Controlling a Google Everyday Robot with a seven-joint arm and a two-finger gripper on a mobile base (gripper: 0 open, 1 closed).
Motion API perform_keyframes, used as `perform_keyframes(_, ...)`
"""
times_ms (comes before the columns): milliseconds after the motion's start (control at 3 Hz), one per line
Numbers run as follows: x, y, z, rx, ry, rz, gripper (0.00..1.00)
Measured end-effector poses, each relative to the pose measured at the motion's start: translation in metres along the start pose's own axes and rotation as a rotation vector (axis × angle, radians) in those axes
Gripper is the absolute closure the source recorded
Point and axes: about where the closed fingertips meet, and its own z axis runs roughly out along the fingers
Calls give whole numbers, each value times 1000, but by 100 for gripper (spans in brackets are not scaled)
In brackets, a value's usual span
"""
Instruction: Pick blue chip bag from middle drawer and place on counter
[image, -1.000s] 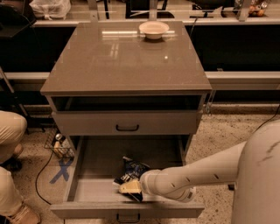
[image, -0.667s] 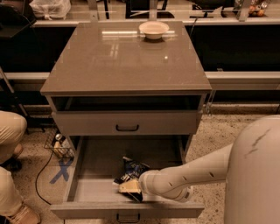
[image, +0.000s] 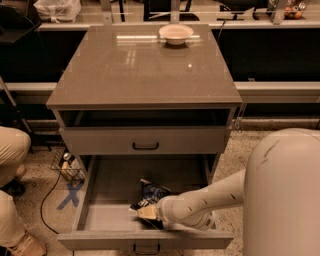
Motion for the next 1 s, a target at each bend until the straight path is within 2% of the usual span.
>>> perform_keyframes(333,3,-2,7,-12,2,22,42)
perform_keyframes(667,-6,3,-5,-66,-37,26,65)
perform_keyframes(1000,-34,27,-20,-197,-121,-53,89)
